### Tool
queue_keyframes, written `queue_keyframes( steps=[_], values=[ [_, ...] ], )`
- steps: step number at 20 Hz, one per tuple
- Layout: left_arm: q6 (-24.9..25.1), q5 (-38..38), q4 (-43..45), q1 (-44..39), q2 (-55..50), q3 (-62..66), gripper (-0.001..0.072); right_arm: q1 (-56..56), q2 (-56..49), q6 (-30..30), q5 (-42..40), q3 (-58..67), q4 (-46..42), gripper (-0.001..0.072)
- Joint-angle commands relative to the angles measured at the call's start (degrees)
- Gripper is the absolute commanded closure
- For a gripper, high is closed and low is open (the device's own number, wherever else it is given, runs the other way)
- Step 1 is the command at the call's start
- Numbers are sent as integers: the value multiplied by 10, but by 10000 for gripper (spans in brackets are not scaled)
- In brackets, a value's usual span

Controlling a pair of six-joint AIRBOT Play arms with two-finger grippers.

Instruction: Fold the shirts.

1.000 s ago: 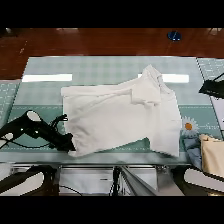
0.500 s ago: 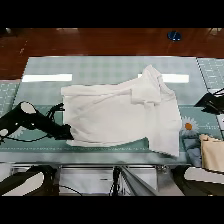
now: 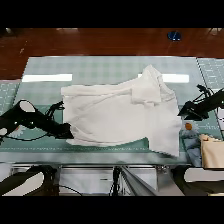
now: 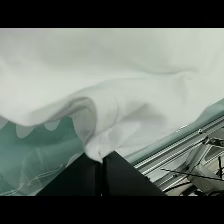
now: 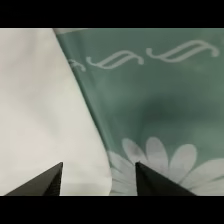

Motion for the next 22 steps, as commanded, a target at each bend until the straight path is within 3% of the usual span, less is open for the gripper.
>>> queue_keyframes(
  steps=[1, 3, 4, 6, 10, 16, 20, 22],
  values=[
    [0, 0, 0, 0, 0, 1, 686, 41, -32, 41, 3, -2, -35, 263],
    [2, 0, 0, 0, 0, 1, 685, 64, -47, 41, 4, -2, -21, 617],
    [3, 0, 0, 0, 0, 1, 685, 74, -44, 32, 4, -2, -11, 686],
    [9, -3, 0, 1, 2, 10, 686, 85, -12, -12, 7, -1, 22, 686],
    [10, -20, -4, 3, 56, 125, 687, 86, 137, -22, -11, 43, 83, 687],
    [-35, -9, -28, 49, 169, 500, 687, 87, 366, -22, -152, 215, 264, 688],
    [-76, 6, -28, 91, 213, 702, 687, 87, 437, 7, -185, 389, 236, 688],
    [-107, 6, -27, 94, 240, 753, 687, 87, 457, 67, -184, 471, 171, 689]
  ],
)
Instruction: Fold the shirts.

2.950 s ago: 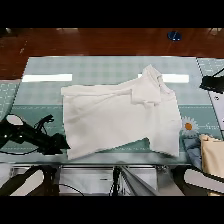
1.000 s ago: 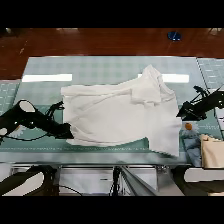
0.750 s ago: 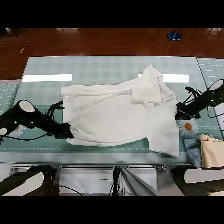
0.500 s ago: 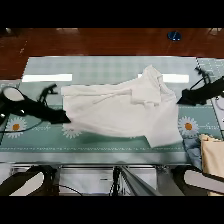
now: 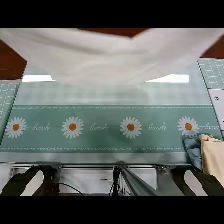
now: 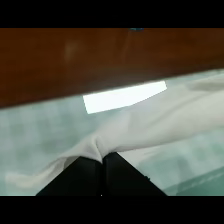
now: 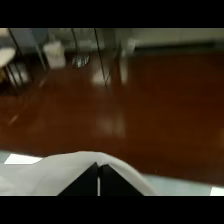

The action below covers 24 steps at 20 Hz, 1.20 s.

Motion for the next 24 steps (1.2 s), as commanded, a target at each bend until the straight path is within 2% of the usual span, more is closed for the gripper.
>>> queue_keyframes(
  steps=[1, 4, 6, 8, 10, 12, 13, 14, 16, 18, 21, 24],
  values=[
    [-54, 7, 2, 16, 52, 119, 687, 0, 52, 90, -22, 149, -90, 689],
    [-105, 4, 37, 16, 119, 138, 687, 0, 75, 151, -2, 236, -179, 689],
    [-133, -5, 83, 16, 162, 152, 687, 0, 90, 179, 39, 262, -217, 689],
    [-173, -66, 124, 15, 186, 176, 688, 0, 106, 187, 109, 263, -248, 689],
    [-207, -177, 129, 15, 190, 186, 688, 0, 107, 186, 215, 263, -261, 689],
    [-210, -294, 130, 15, 182, 179, 688, 0, 93, 158, 342, 263, -269, 689],
    [-204, -297, 124, 14, 184, 160, 688, 0, 81, 134, 396, 262, -276, 689],
    [-188, -298, 125, 14, 184, 137, 687, 0, 71, 133, 414, 248, -274, 689],
    [-170, -298, 124, 15, 182, 46, 687, 0, 59, 126, 417, 167, -267, 689],
    [-139, -283, 123, 15, 182, -100, 687, 0, 47, 110, 402, 42, -264, 689],
    [-90, -143, 113, 14, 170, -305, 688, 0, 0, 100, 313, -120, -248, 689],
    [-35, 0, 59, 14, 92, -402, 687, 3, -83, 98, 179, -155, -199, 689]
  ],
)
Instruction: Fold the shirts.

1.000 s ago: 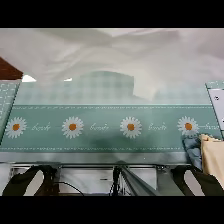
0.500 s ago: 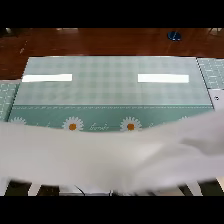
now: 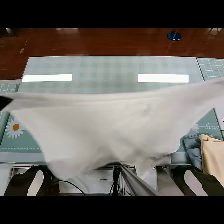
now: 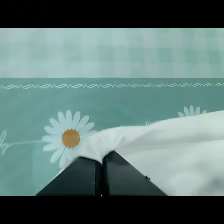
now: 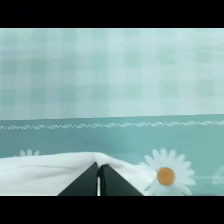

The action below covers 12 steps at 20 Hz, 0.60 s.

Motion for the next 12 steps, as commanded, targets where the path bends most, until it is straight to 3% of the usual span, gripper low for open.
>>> queue_keyframes(
  steps=[1, 4, 6, 8, 12],
  values=[
    [75, 167, -53, 0, -86, -115, 687, 9, -85, -9, -162, -64, 49, 688],
    [122, 251, -77, 0, -206, -96, 687, 52, -158, -21, -298, -64, 55, 689],
    [145, 269, -101, 0, -283, -75, 686, 88, -213, -32, -343, -64, 55, 689],
    [149, 276, -107, 0, -353, -47, 686, 122, -266, -60, -385, -64, 48, 688],
    [162, 324, -109, 0, -455, 9, 686, 146, -341, -58, -508, -64, 32, 688]
  ],
)
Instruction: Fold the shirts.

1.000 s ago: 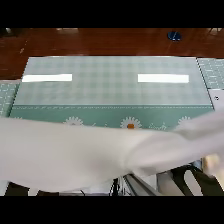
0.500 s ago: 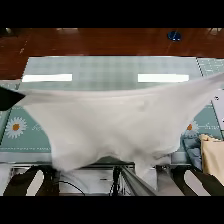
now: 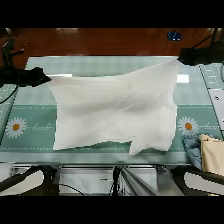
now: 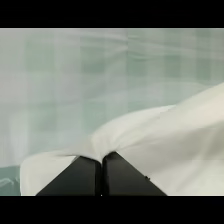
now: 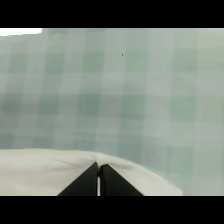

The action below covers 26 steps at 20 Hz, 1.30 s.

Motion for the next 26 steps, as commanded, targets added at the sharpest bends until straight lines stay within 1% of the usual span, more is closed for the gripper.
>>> queue_keyframes(
  steps=[1, 4, 6, 7, 11, 12, 13, 14, 15, 16, 17, 18, 19, 21, 23, 26],
  values=[
    [35, 70, -15, 0, -92, 43, 686, 20, -66, -5, -139, -1, -11, 688],
    [74, 153, -44, 0, -127, 59, 686, 19, -93, -6, -230, -1, -16, 688],
    [98, 186, -58, -4, -145, 59, 686, 19, -112, -6, -255, -1, -16, 688],
    [99, 190, -57, -7, -154, 59, 686, 20, -123, -6, -252, -1, -16, 688],
    [161, 169, -57, -19, -184, 59, 686, 20, -152, -10, -234, -1, -16, 688],
    [173, 150, -57, -19, -185, 59, 686, 20, -152, -24, -221, -1, -17, 688],
    [173, 126, -54, -15, -183, 61, 686, 19, -147, -36, -196, -1, -18, 688],
    [172, 96, -48, -10, -179, 62, 687, 20, -139, -34, -156, -1, -25, 688],
    [169, 49, -41, -1, -176, 66, 687, 20, -130, -25, -99, -1, -25, 688],
    [147, -2, -35, 7, -175, 69, 687, 20, -121, -4, -37, -1, -26, 688],
    [100, -44, -22, 13, -175, 68, 687, 20, -116, 14, 18, -1, -31, 688],
    [62, -79, 1, 15, -176, 67, 687, 20, -115, 30, 54, -1, -36, 688],
    [49, -96, 23, 14, -176, 67, 687, 20, -116, 53, 83, -1, -61, 688],
    [31, -112, 36, 14, -176, 67, 687, 20, -116, 90, 133, -1, -130, 688],
    [27, -113, 35, 12, -176, 67, 687, 20, -116, 98, 162, -2, -184, 688],
    [18, -110, 35, 5, -187, 67, 686, 20, -120, 99, 161, -2, -186, 687]
  ],
)
